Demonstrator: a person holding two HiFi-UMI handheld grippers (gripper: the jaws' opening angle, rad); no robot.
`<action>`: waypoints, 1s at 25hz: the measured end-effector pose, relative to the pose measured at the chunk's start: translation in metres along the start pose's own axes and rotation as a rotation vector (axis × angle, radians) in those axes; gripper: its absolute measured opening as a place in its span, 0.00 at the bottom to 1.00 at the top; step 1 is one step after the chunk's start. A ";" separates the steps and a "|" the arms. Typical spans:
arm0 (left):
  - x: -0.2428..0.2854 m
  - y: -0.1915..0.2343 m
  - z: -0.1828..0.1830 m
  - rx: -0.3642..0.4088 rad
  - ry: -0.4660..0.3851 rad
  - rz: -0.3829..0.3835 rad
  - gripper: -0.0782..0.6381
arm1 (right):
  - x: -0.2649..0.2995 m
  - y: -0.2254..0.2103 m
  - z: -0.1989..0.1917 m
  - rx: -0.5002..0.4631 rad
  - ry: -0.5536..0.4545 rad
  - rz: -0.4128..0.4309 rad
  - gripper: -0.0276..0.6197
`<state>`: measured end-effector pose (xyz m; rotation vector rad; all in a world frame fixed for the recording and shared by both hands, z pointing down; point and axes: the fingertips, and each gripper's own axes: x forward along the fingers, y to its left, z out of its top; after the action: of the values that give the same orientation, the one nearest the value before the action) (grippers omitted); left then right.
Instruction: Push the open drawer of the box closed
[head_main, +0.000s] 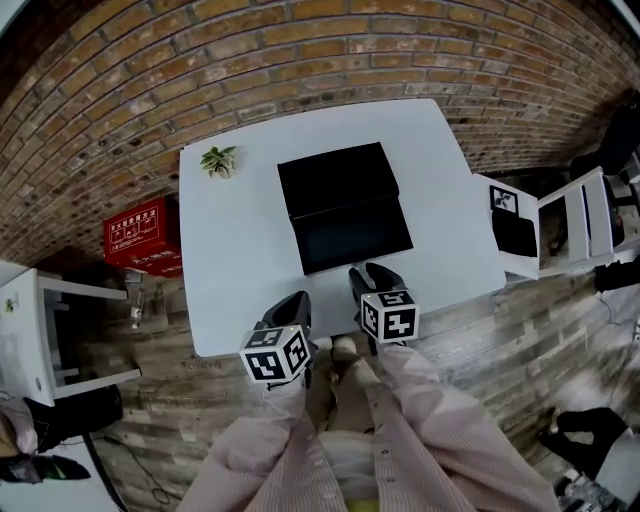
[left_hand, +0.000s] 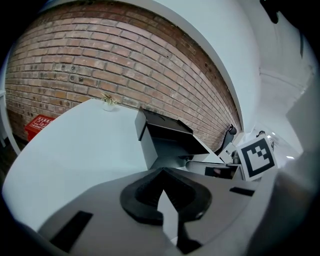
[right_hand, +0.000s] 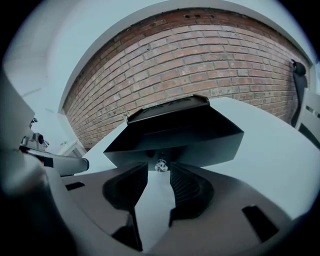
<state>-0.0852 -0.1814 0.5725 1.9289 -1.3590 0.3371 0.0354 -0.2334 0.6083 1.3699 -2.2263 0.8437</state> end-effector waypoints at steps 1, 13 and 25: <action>0.000 0.001 0.000 -0.002 0.002 -0.002 0.10 | 0.001 0.001 0.000 -0.002 0.006 -0.005 0.26; -0.002 0.005 -0.002 -0.014 0.006 -0.010 0.10 | 0.003 -0.003 -0.001 -0.038 0.026 -0.071 0.16; -0.001 0.009 0.007 -0.012 -0.006 -0.016 0.10 | 0.001 0.000 0.003 -0.035 0.009 -0.074 0.16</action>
<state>-0.0948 -0.1866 0.5705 1.9311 -1.3463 0.3155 0.0351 -0.2367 0.6065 1.4207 -2.1589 0.7804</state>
